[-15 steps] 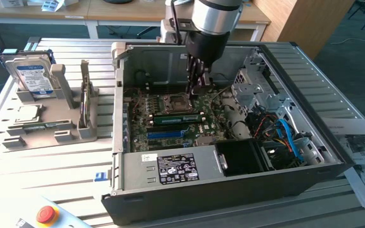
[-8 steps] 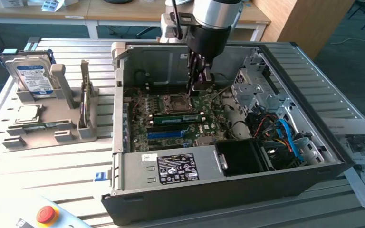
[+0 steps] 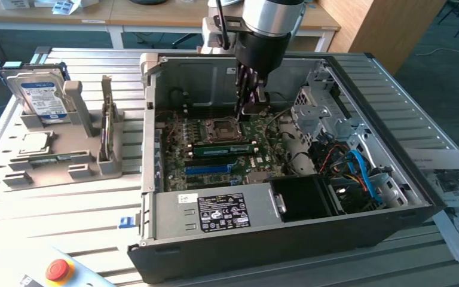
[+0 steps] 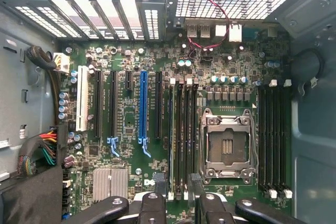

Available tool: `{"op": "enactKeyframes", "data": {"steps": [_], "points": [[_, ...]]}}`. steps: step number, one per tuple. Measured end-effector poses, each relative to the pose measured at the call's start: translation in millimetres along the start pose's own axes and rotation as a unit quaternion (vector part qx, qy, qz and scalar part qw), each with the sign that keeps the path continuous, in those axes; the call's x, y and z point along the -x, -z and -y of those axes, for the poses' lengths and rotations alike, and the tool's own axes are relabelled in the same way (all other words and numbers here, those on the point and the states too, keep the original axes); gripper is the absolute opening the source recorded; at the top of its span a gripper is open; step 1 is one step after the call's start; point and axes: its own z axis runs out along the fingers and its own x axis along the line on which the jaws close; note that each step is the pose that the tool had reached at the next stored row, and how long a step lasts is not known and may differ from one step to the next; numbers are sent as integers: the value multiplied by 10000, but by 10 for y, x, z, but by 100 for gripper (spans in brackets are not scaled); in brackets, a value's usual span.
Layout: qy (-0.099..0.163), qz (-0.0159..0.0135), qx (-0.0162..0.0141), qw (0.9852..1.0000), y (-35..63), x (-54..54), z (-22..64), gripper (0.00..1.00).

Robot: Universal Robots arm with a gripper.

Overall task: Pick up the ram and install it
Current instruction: 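Press down the ram until it locks into place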

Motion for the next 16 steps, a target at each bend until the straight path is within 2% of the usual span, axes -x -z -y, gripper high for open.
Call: {"op": "enactKeyframes", "data": {"steps": [6, 8, 9, 10, 16], "points": [[0, 0, 0, 10000, 0, 0, 0, 29], [0, 0, 0, 10000, 0, 0, 0, 17], [0, 0, 0, 10000, 0, 0, 0, 17], [0, 0, 0, 10000, 0, 0, 0, 11], [0, 0, 0, 10000, 0, 0, 0, 10]]}}
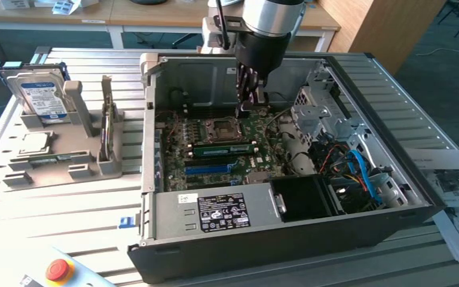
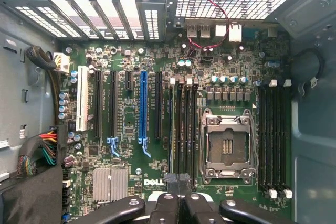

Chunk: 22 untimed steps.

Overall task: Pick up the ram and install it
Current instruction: 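Press down the ram until it locks into place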

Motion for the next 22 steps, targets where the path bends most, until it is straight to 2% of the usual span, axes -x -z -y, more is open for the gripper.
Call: {"op": "enactKeyframes", "data": {"steps": [13, 16, 22], "points": [[0, 0, 0, 10000, 0, 0, 3, 10], [0, -1, 0, 10000, 4, 0, 60, 10], [0, 0, 1, 10000, 11, -1, 233, 10]]}}
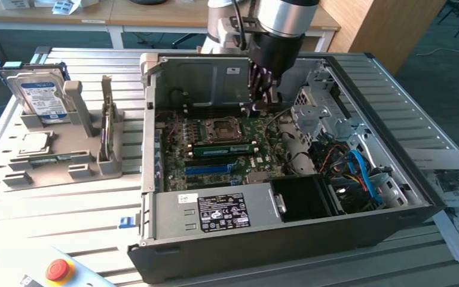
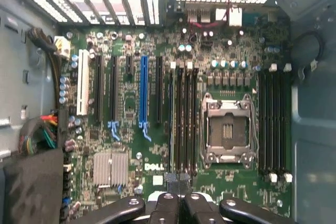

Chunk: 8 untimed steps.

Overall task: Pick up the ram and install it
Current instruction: 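Press down the ram until it locks into place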

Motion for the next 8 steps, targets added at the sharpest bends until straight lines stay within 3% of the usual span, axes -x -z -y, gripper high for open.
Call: {"op": "enactKeyframes", "data": {"steps": [8], "points": [[0, 0, 0, 10000, 8, -3, 156, 10]]}}
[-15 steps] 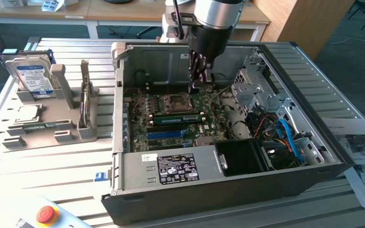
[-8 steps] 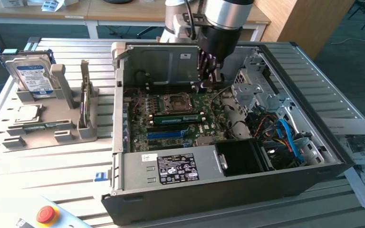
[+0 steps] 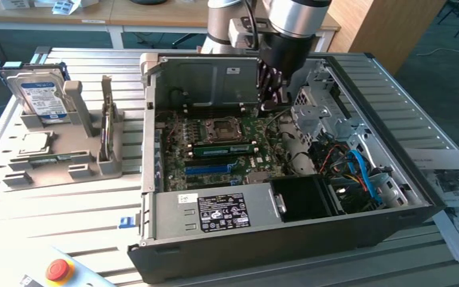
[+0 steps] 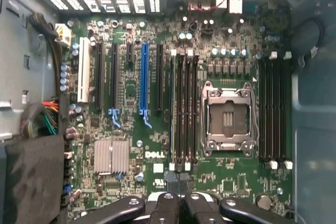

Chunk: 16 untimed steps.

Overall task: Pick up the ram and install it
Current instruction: 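Press down the ram until it locks into place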

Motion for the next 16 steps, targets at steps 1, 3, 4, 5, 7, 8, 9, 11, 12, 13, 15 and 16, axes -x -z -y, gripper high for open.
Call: {"op": "enactKeyframes", "data": {"steps": [1, 3, 4, 5, 7, 8, 9, 11, 12, 13, 15, 16], "points": [[0, 0, 0, 10000, 1, 0, 15, 10], [0, 1, 0, 10000, 1, 0, 30, 10], [0, 0, 0, 10000, 1, 0, 30, 10], [0, 1, 0, 10000, 1, 0, 30, 10], [0, 1, 0, 10000, 1, 0, 30, 10], [0, 0, 0, 10000, -3, -1, 30, 10], [0, 1, -1, 10000, -17, -1, 31, 10], [1, 0, -5, 10000, -55, -1, 33, 10], [1, 0, -7, 10000, -72, -2, 34, 10], [0, 1, -9, 10000, -91, -2, 35, 10], [1, 0, -13, 10000, -126, -3, 37, 10], [1, 0, -15, 10000, -144, -3, 37, 10]]}}
